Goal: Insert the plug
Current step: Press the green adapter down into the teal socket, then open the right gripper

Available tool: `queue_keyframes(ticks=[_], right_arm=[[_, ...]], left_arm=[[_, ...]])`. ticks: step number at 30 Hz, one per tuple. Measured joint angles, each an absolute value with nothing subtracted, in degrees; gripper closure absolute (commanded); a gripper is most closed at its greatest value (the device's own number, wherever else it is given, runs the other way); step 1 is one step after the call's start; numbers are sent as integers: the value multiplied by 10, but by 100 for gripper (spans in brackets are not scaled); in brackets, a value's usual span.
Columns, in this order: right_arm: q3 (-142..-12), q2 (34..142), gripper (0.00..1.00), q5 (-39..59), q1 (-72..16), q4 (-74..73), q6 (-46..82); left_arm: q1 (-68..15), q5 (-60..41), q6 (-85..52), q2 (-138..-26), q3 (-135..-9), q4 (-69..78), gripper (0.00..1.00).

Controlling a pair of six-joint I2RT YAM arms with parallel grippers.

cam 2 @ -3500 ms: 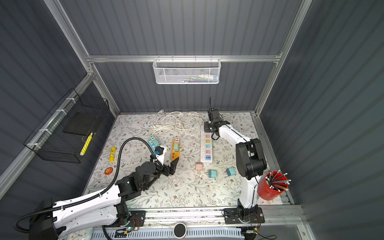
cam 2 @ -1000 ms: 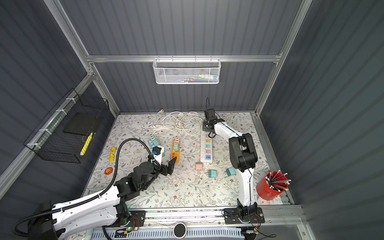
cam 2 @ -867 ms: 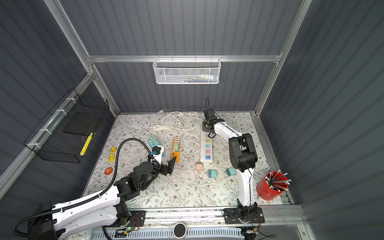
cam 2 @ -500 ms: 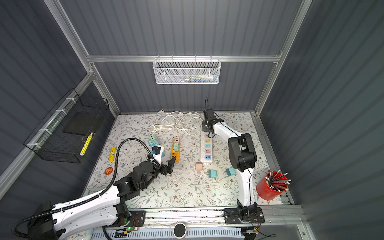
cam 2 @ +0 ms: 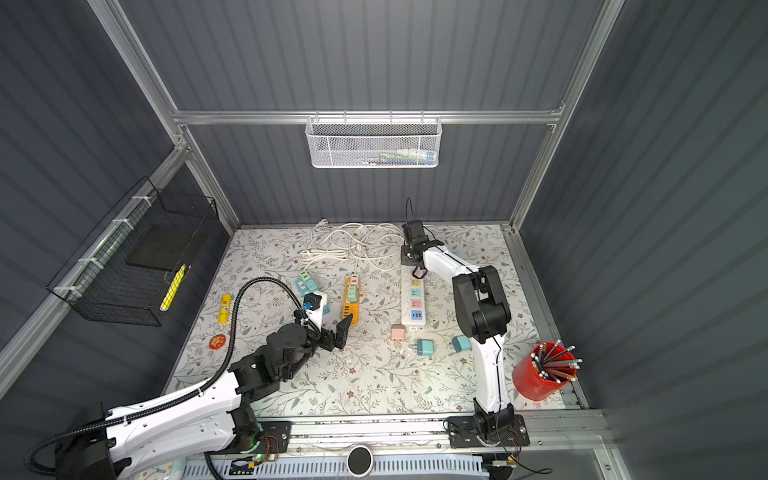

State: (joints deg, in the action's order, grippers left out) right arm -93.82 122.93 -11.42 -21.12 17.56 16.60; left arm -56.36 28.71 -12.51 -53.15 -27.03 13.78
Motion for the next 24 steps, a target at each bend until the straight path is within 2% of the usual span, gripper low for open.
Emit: queue_keyframes(ticks=[13,16,20,24], right_arm=[[-918,1222,88,-135,-224,168,181],[-881,1207,87,-149,-231,141,189],[-816,1166,83,-160,-238,120,197],[-804,1160,80,-162,-239,110,201]], left_arm=[[-561,287,-125,-532,-264,150,2],[-561,287,-126,-531,-260,159,2],[-561,287,-126,-531,-249,159,2],[-561,287,-127,-531,-246,159,2]])
